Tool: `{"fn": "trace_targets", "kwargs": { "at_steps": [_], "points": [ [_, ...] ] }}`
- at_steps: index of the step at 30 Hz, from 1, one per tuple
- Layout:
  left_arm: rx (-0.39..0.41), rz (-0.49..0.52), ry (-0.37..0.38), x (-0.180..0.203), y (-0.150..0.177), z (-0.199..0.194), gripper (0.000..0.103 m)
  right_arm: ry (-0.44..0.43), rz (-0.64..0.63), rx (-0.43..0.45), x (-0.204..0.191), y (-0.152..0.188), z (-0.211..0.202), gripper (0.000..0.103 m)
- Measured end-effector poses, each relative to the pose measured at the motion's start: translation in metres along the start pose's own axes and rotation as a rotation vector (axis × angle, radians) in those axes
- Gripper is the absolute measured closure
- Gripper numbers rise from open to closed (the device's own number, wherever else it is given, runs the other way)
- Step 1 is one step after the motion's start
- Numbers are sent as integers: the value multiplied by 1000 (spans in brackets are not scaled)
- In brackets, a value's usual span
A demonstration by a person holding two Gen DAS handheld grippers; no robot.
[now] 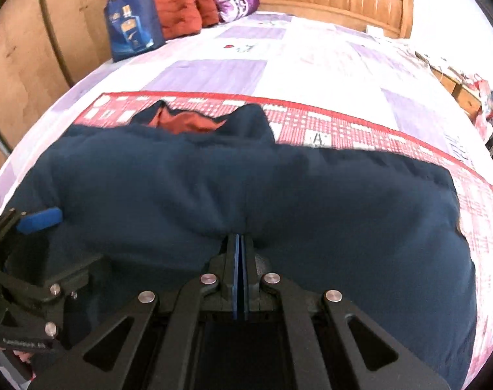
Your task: Fold large clothes
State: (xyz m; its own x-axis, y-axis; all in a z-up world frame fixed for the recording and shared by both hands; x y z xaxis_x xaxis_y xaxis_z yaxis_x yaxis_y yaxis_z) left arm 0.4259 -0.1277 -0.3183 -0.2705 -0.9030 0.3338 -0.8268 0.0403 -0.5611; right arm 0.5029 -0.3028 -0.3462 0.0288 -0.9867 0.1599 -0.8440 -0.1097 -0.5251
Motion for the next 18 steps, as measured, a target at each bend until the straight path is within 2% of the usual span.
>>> {"fn": "trace_targets", "kwargs": {
  "at_steps": [6,12,15,17,18],
  "points": [
    [-47,-32,-67,-28,-15,29,0,9,15,-50,5,-31,34,101],
    [-94,4,-116,-41,-28,47,0,18,50,-94,18,-41,61,103],
    [-89,-26,-118,-56,-35,46,0,1,128,-114,39,-41,69,103],
    [-75,-37,-130,-69,-36,41,0,52,171,-113,62,-43,73,103],
    [-73,-52,-130,-77,-36,38,0,38,211,-114,74,-41,74,103]
  ]
}}
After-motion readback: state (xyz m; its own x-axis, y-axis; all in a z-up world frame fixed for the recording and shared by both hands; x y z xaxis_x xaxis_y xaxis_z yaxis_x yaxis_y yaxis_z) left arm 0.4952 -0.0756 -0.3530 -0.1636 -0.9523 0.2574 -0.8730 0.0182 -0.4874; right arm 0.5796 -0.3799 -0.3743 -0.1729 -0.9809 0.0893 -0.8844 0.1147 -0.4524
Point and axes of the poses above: each gripper's, at about its wrist camera, not at the fingertips, and z roughly the way its jaws point, x to its right, y to its underside, the point moved 10 cm from there along z, roughly the way its jaws point, and after that the axes turned 15 degrees about y, right-handed, at the moved point
